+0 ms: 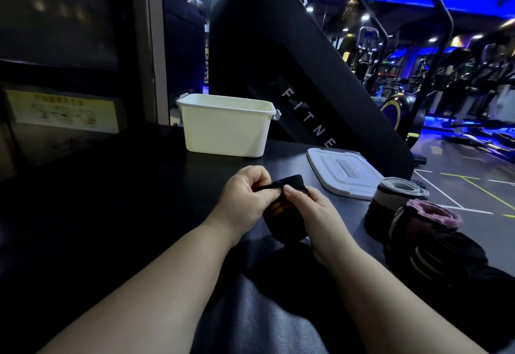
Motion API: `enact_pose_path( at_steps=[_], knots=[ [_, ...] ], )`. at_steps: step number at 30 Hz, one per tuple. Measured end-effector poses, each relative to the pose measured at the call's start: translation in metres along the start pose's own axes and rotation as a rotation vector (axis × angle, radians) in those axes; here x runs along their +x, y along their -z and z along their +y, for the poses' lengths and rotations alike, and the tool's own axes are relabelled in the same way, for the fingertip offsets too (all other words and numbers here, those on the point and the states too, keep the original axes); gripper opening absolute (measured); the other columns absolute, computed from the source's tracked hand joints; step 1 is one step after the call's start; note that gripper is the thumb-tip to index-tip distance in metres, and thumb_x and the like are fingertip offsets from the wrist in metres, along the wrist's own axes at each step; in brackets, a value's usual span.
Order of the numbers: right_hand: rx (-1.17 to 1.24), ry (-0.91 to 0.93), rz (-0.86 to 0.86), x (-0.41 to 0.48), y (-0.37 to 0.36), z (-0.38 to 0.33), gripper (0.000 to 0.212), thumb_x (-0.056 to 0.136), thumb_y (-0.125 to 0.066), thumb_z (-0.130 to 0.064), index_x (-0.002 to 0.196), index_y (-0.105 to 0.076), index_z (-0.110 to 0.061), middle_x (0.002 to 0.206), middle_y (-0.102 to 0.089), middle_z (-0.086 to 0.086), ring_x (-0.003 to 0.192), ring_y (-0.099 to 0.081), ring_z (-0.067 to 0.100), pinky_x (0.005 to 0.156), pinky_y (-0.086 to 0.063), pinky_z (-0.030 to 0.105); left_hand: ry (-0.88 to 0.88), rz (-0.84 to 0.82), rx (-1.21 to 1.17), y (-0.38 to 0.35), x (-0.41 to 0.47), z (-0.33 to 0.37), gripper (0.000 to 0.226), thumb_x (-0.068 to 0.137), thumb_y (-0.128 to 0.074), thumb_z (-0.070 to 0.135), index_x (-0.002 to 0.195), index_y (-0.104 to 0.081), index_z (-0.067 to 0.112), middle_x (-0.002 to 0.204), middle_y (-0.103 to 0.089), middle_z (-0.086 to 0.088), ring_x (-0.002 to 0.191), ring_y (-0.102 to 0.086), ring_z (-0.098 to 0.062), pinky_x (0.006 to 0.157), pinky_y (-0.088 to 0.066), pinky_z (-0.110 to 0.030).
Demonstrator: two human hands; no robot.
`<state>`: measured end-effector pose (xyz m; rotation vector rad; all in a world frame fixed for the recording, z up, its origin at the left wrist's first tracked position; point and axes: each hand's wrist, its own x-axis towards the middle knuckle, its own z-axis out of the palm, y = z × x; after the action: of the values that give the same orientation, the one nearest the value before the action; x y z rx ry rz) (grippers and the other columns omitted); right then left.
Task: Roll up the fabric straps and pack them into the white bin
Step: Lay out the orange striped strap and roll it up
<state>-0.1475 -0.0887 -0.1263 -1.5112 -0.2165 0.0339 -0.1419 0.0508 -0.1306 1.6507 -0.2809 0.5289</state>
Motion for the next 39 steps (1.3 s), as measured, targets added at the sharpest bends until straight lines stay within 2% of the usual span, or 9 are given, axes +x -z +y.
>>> enact_pose_path(
  at_steps=[3, 6, 11, 15, 21, 26, 30, 34, 39],
  knots=[
    [0.058, -0.036, -0.004, -0.001, -0.001, -0.004, 0.023, 0.089, -0.065, -0.028, 0.097, -0.065, -0.006, 0.078, -0.066, 0.010, 0.068, -0.065, 0.023, 0.057, -0.054, 0.038, -0.020, 0.012, 0.025, 0.001, 0.002, -0.001, 0.028, 0.069, -0.066, 0.028, 0.055, -0.042, 0.025, 0.061, -0.035, 0.013, 0.061, -0.034, -0.008, 0.060, -0.032, -0.025],
    [0.123, -0.060, -0.024, -0.003, 0.000, -0.009, 0.022, 0.091, -0.063, -0.029, 0.093, -0.065, -0.007, 0.074, -0.063, 0.010, 0.063, -0.063, 0.023, 0.051, -0.051, 0.034, -0.019, -0.031, 0.005, 0.006, 0.002, 0.002, 0.026, 0.070, -0.066, 0.030, 0.056, -0.044, 0.026, 0.064, -0.038, 0.014, 0.064, -0.037, -0.008, 0.063, -0.033, -0.023],
    [0.213, -0.084, -0.015, -0.008, 0.007, -0.015, 0.040, 0.089, -0.061, -0.035, 0.107, -0.063, 0.001, 0.079, -0.062, 0.018, 0.058, -0.061, 0.023, 0.047, -0.047, 0.028, -0.038, -0.259, -0.052, 0.020, 0.003, 0.009, 0.014, 0.066, -0.063, 0.034, 0.066, -0.052, 0.026, 0.071, -0.044, 0.010, 0.071, -0.041, -0.008, 0.070, -0.035, -0.021],
    [0.271, -0.065, -0.006, -0.010, 0.011, -0.019, 0.034, 0.086, -0.057, -0.033, 0.093, -0.066, -0.001, 0.066, -0.063, 0.015, 0.050, -0.058, 0.023, 0.042, -0.044, 0.025, -0.056, -0.384, 0.045, 0.028, 0.004, 0.010, 0.010, 0.072, -0.064, 0.030, 0.073, -0.054, 0.028, 0.070, -0.049, 0.017, 0.068, -0.044, -0.003, 0.069, -0.037, -0.018],
    [0.394, -0.078, 0.000, -0.012, 0.012, -0.019, 0.030, 0.094, -0.050, -0.028, 0.086, -0.067, -0.005, 0.063, -0.065, 0.011, 0.050, -0.059, 0.020, 0.042, -0.045, 0.023, -0.094, -0.338, 0.181, 0.027, 0.004, 0.005, 0.020, 0.086, -0.068, 0.023, 0.073, -0.054, 0.029, 0.065, -0.050, 0.023, 0.059, -0.044, 0.002, 0.062, -0.037, -0.012],
    [0.448, -0.062, 0.043, -0.011, 0.010, -0.017, 0.030, 0.096, -0.051, -0.028, 0.091, -0.067, -0.003, 0.065, -0.066, 0.010, 0.051, -0.061, 0.018, 0.042, -0.045, 0.021, -0.122, -0.244, 0.236, 0.018, 0.004, 0.004, 0.018, 0.080, -0.063, 0.036, 0.076, -0.058, 0.019, 0.073, -0.051, 0.015, 0.067, -0.046, 0.001, 0.067, -0.040, -0.015],
    [0.453, -0.047, 0.119, -0.009, 0.009, -0.014, 0.030, 0.096, -0.052, -0.029, 0.093, -0.067, -0.003, 0.067, -0.067, 0.010, 0.052, -0.061, 0.018, 0.041, -0.046, 0.023, -0.128, -0.213, 0.216, 0.013, 0.001, 0.006, 0.020, 0.090, -0.067, 0.020, 0.075, -0.057, 0.027, 0.072, -0.050, 0.015, 0.065, -0.046, 0.004, 0.066, -0.037, -0.011],
    [0.449, -0.015, 0.173, -0.007, 0.010, -0.015, 0.029, 0.096, -0.054, -0.027, 0.086, -0.068, -0.003, 0.064, -0.067, 0.009, 0.049, -0.061, 0.018, 0.041, -0.046, 0.023, -0.160, -0.226, 0.199, 0.006, -0.003, 0.008, 0.019, 0.089, -0.066, 0.009, 0.078, -0.057, 0.021, 0.076, -0.049, 0.012, 0.066, -0.046, 0.004, 0.067, -0.037, -0.011],
    [0.332, 0.023, 0.215, -0.001, 0.008, -0.011, 0.044, 0.091, -0.060, -0.035, 0.110, -0.063, 0.004, 0.093, -0.065, 0.024, 0.069, -0.063, 0.029, 0.046, -0.048, 0.029, -0.152, -0.237, 0.120, 0.007, -0.004, 0.006, 0.020, 0.090, -0.065, 0.007, 0.079, -0.058, 0.023, 0.072, -0.051, 0.022, 0.066, -0.045, 0.002, 0.068, -0.038, -0.012]
  ],
)
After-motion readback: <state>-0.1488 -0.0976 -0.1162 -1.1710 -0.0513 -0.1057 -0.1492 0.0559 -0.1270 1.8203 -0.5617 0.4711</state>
